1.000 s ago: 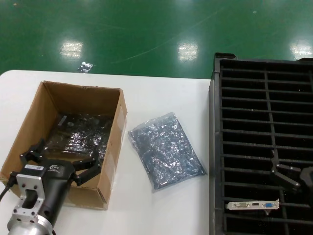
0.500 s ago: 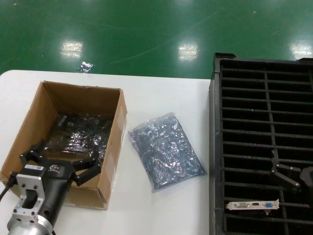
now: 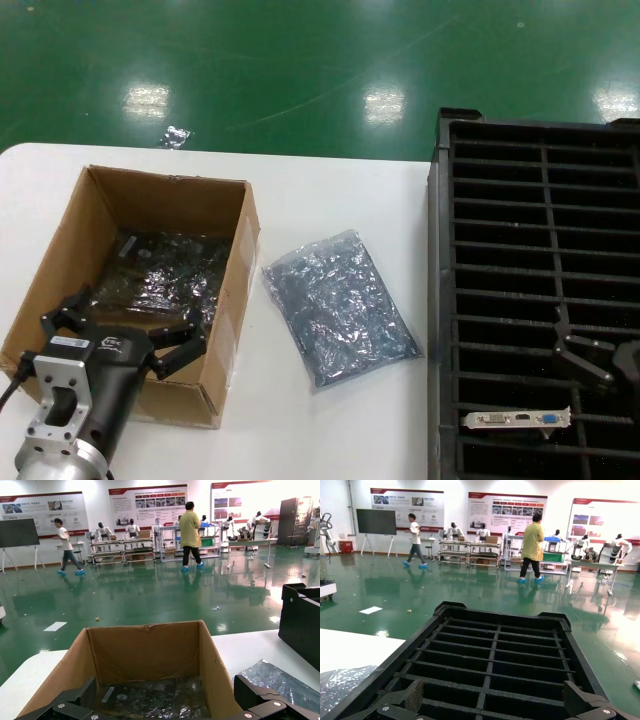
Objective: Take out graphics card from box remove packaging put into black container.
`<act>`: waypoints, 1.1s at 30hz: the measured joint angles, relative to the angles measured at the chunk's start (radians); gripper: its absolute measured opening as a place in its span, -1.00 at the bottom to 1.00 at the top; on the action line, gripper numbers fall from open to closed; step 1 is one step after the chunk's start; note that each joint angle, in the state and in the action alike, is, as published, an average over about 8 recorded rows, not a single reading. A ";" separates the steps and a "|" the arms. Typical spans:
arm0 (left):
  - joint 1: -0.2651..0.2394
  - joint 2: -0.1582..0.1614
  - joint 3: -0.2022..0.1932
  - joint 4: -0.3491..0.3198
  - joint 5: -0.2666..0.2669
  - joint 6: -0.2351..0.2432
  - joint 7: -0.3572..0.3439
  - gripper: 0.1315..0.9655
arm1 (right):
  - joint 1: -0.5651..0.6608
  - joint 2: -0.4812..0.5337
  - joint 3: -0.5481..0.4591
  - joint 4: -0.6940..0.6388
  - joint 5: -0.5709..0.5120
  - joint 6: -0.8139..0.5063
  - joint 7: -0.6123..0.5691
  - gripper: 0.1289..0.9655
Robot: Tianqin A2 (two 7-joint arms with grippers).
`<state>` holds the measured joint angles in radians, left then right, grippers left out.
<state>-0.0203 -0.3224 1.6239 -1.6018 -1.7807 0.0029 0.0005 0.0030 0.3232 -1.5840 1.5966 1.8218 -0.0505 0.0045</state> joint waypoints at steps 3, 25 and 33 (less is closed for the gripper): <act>0.000 0.000 0.000 0.000 0.000 0.000 0.000 1.00 | 0.000 0.000 0.000 0.000 0.000 0.000 0.000 1.00; 0.000 0.000 0.000 0.000 0.000 0.000 0.000 1.00 | 0.000 0.000 0.000 0.000 0.000 0.000 0.000 1.00; 0.000 0.000 0.000 0.000 0.000 0.000 0.000 1.00 | 0.000 0.000 0.000 0.000 0.000 0.000 0.000 1.00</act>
<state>-0.0203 -0.3224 1.6239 -1.6018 -1.7807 0.0029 0.0005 0.0030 0.3232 -1.5840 1.5966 1.8218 -0.0505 0.0045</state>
